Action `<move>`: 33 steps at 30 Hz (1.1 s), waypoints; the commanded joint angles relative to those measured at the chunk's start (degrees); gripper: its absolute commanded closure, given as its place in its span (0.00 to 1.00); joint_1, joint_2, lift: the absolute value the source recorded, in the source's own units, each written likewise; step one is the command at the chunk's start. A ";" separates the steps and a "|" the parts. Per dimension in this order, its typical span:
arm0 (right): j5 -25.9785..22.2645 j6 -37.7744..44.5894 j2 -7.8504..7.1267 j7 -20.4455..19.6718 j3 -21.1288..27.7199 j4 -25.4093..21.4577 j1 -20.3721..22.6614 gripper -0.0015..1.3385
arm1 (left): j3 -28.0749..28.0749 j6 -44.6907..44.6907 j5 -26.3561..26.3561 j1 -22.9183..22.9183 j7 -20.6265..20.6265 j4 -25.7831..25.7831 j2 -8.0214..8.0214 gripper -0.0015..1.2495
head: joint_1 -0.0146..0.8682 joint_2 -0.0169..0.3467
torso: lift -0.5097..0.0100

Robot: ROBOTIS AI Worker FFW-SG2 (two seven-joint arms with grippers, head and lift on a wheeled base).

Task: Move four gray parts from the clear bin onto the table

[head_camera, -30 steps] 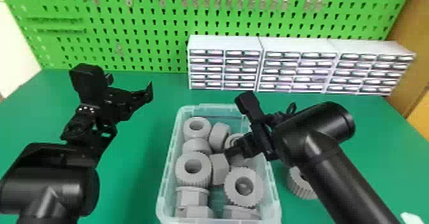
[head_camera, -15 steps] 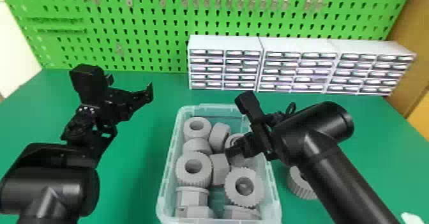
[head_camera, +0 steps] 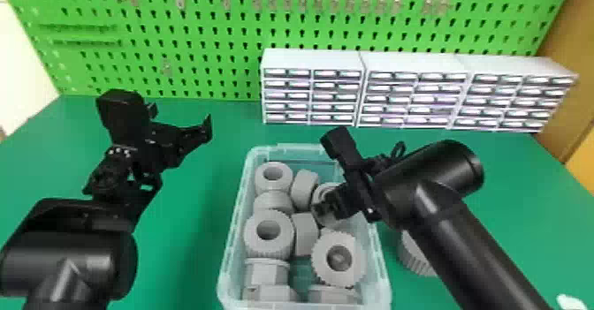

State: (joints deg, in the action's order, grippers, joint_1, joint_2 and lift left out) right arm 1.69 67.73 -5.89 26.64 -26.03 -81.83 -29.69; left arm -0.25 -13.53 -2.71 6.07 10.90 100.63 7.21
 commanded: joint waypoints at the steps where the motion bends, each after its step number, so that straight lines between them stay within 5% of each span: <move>1: 0.95 -0.06 0.09 -0.01 -0.51 -0.26 -0.11 0.76 | -0.10 0.00 -0.02 0.09 0.09 0.00 -0.01 0.10 | 0.78 0.14 | 0.89; 13: 1.04 -0.85 0.17 -0.01 -0.43 -0.88 -0.11 0.76 | -0.10 0.00 0.07 0.17 0.35 0.00 -0.01 0.10 | 0.78 0.14 | 0.89; 33: 1.65 -4.36 -0.09 -0.01 -0.51 -9.84 -2.04 0.76 | -0.19 0.00 0.42 0.17 0.71 0.00 -0.01 0.10 | 0.78 0.14 | 0.89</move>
State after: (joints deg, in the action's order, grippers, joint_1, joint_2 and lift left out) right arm 2.33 63.86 -5.89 26.63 -27.29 -89.36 -31.41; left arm -0.38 -13.53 -2.29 6.22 11.57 100.63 7.21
